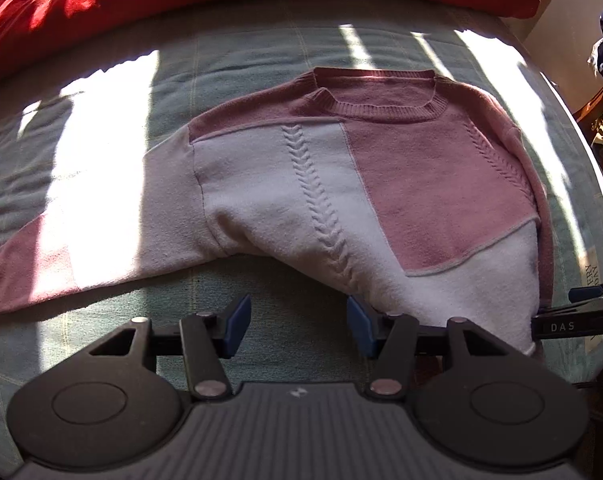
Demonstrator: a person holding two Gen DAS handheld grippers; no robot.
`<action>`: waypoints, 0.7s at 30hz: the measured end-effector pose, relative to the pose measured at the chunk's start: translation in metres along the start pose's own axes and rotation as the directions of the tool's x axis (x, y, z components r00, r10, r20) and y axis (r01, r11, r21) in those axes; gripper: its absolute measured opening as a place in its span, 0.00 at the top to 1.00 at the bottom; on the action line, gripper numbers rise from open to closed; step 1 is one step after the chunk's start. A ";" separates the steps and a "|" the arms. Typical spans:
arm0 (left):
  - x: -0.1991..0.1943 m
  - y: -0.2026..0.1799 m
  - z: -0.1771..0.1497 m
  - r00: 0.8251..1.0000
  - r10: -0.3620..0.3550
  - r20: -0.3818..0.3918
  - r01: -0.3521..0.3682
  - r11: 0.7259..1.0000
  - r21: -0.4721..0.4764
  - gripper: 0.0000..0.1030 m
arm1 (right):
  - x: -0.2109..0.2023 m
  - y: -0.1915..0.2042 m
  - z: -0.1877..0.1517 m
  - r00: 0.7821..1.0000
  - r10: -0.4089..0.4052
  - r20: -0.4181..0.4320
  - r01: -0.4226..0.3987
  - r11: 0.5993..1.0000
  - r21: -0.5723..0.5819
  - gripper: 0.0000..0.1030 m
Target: Fold clothes
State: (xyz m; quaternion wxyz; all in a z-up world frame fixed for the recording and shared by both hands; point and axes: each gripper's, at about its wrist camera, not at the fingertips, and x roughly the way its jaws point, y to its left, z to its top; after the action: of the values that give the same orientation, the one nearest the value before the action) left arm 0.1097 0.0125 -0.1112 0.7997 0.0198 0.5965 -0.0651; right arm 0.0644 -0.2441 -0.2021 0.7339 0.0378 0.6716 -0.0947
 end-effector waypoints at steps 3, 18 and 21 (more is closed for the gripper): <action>0.001 0.007 0.001 1.000 0.006 -0.003 -0.006 1.000 -0.002 0.47 | -0.004 0.000 -0.002 0.993 -0.106 0.055 0.109 0.992 -0.055 0.06; 0.005 -0.018 0.001 1.000 -0.029 -0.008 0.030 0.999 0.020 0.48 | -0.021 -0.008 0.006 0.960 0.273 0.052 -0.274 0.962 0.001 0.93; 0.006 -0.026 0.001 0.999 -0.032 -0.013 0.032 0.999 0.022 0.48 | -0.021 -0.013 0.005 0.959 0.279 0.049 -0.280 0.960 0.005 0.94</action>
State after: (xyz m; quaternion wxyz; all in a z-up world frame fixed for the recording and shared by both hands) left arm 0.1088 -0.0138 -0.1153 0.7946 0.0196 0.6009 -0.0843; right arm 0.0656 -0.2563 -0.1802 0.7557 0.1343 0.6410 0.0051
